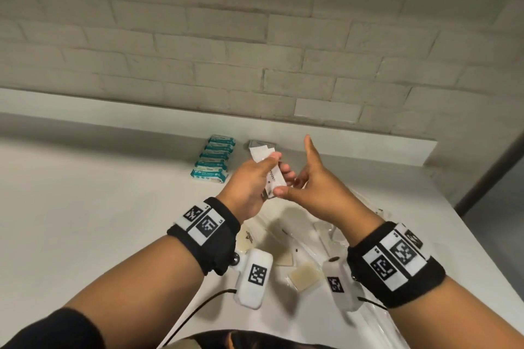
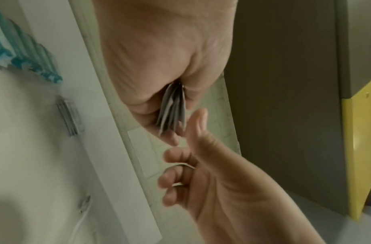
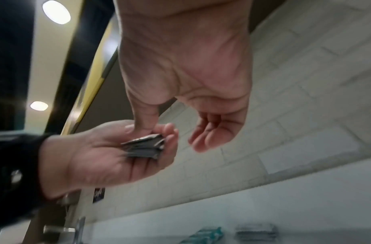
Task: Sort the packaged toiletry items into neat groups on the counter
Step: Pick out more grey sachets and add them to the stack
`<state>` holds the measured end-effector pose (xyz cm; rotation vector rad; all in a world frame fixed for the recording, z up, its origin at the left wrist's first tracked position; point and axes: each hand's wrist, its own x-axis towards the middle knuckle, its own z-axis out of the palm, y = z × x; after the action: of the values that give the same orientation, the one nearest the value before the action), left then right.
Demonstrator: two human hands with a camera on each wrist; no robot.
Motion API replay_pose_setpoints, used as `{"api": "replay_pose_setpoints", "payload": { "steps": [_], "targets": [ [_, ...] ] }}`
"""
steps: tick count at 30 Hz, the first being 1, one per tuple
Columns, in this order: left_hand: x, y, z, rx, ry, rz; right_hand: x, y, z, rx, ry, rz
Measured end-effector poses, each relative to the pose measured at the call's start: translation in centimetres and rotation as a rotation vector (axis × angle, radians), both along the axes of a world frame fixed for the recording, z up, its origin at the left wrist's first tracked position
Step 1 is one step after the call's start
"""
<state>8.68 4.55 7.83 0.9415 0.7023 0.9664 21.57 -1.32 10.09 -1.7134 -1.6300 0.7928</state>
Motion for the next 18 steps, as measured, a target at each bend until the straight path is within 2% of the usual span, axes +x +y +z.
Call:
{"api": "replay_pose_setpoints", "payload": {
  "steps": [2,5,8,12,16,18],
  "targets": [
    [-0.3,0.1,-0.2,0.053,0.105,-0.029,0.2,-0.6,0.2,0.095,-0.184,0.047],
    [0.1,-0.5,-0.3,0.107,0.270,-0.102,-0.2,-0.7,0.2,0.144,-0.415,0.240],
    [0.4,-1.1,-0.1,0.083,0.303,-0.140,-0.7,-0.3,-0.1,0.268,-0.586,0.326],
    [0.1,-1.1,0.2,-0.009,0.174,-0.158,-0.4,-0.1,-0.5,0.378,-0.614,0.348],
    [0.4,-1.1,0.5,-0.057,0.148,-0.153,-0.5,0.3,-0.9,0.436,-0.645,0.353],
    [0.5,-0.7,0.4,-0.035,0.124,-0.102,-0.5,0.5,-0.7,0.350,-0.506,0.304]
  ]
}}
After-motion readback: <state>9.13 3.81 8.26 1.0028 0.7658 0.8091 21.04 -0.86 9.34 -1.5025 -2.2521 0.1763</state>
